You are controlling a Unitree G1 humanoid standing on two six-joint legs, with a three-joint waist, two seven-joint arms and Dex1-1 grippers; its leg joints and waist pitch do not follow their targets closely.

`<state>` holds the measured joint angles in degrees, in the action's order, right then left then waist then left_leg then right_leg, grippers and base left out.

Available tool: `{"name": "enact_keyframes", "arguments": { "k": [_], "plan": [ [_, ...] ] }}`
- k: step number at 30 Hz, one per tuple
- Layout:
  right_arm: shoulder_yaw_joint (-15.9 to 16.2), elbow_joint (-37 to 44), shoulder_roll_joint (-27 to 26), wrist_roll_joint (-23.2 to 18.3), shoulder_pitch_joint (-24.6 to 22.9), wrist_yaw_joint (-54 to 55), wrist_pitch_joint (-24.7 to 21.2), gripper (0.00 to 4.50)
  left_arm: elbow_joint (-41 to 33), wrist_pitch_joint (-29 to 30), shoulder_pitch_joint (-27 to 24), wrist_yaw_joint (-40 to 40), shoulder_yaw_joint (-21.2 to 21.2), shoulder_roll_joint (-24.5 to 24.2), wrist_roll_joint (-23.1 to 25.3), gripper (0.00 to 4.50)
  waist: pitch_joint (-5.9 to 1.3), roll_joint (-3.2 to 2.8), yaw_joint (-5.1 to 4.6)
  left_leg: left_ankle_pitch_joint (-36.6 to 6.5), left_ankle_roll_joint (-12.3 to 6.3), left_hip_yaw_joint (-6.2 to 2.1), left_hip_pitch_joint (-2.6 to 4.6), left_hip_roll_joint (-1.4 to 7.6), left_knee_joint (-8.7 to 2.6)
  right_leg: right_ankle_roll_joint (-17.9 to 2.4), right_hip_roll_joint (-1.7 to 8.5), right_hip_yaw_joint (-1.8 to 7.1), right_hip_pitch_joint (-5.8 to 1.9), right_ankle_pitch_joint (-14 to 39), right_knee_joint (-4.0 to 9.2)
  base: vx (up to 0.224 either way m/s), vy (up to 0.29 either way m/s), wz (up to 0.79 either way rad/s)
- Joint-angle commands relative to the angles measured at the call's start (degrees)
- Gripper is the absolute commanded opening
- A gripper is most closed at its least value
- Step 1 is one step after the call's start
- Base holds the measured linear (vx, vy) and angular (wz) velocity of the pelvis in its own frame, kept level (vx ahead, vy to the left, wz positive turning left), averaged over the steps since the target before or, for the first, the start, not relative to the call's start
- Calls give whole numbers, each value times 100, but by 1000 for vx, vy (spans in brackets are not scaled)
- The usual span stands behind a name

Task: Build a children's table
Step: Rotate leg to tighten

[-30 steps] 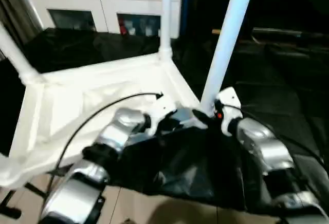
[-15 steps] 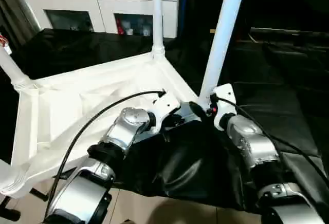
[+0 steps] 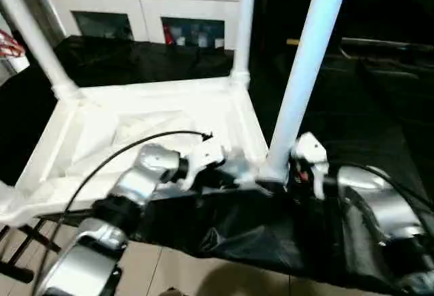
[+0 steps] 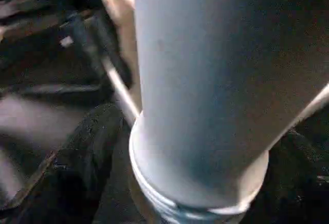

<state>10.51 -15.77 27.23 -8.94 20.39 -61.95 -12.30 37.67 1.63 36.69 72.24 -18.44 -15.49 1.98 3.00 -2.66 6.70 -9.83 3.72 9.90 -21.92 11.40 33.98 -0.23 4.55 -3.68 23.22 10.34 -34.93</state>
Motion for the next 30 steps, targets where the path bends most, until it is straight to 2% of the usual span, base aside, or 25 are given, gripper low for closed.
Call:
{"name": "enact_keyframes", "arguments": {
  "k": [1,6,12,16,21,22,23,24,25,26,27,30],
  "plan": [
    [350,311,-8,-64,-11,-342,-81,372,-301,-101,74,253,-125,135,-217,0,-383,99,-7,-1258,-362,-24,83,191,-399,-1312,360,234,-290,1159,429,0,0,0],
    [400,302,-1,-3,-26,-397,-98,322,-350,-55,49,358,-115,103,-231,0,-382,102,11,-1292,-318,-25,86,186,-400,-1263,375,236,-286,1360,442,0,0,0],
    [390,375,-20,-132,-34,-479,-255,280,-446,32,2,477,-104,76,-264,0,-391,91,8,-1196,-329,-28,80,186,-393,-1295,367,235,-289,1168,419,0,0,0],
    [328,329,-117,-192,-46,-398,-292,276,-426,66,6,421,-52,124,-287,0,-389,96,8,-1227,-313,-26,83,183,-394,-1290,370,232,-290,1228,427,0,0,0],
    [157,160,-464,-177,-26,115,-338,275,-188,162,149,-309,122,349,-147,0,-376,103,-23,-1279,-253,-28,80,169,-399,-1267,367,228,-279,1357,443,0,0,0],
    [3,-303,-902,120,138,1100,-214,275,59,255,312,-996,254,562,-29,0,-365,100,-50,-1353,-189,-30,91,159,-408,-1207,369,229,-257,1557,466,0,0,0],
    [-5,-327,-923,134,148,1149,-213,275,70,258,320,-1025,259,571,-23,0,-359,94,-68,-1397,-145,-31,94,147,-411,-1181,364,223,-248,1671,481,0,0,0],
    [-52,-471,-1050,214,204,1434,-210,275,132,272,363,-1190,286,622,10,0,-370,120,-77,-1415,-111,-37,92,138,-415,-1144,373,215,-274,1747,483,0,0,0],
    [-100,-708,-1248,343,296,1885,-179,275,236,295,434,-1429,298,698,82,0,-375,108,-102,-1396,-64,-53,90,141,-423,-1060,383,217,-278,1833,490,0,0,0],
    [-146,-991,-1479,457,415,2349,-144,275,342,336,515,-1716,309,800,158,0,-371,103,-134,-1394,-46,-43,96,138,-422,-1068,369,225,-252,1800,496,0,0,0],
    [-272,-1493,-1870,627,658,3231,-82,275,484,410,630,-2154,322,980,258,0,-367,105,-185,-1407,1,-57,69,123,-433,-1076,372,214,-276,1772,487,0,0,0],
    [-486,-1948,-2223,654,929,3983,-82,275,558,462,682,-2486,326,1155,338,0,-376,81,-254,-1470,40,-56,100,114,-430,-1081,363,216,-270,1728,503,0,0,0]
  ]
}}
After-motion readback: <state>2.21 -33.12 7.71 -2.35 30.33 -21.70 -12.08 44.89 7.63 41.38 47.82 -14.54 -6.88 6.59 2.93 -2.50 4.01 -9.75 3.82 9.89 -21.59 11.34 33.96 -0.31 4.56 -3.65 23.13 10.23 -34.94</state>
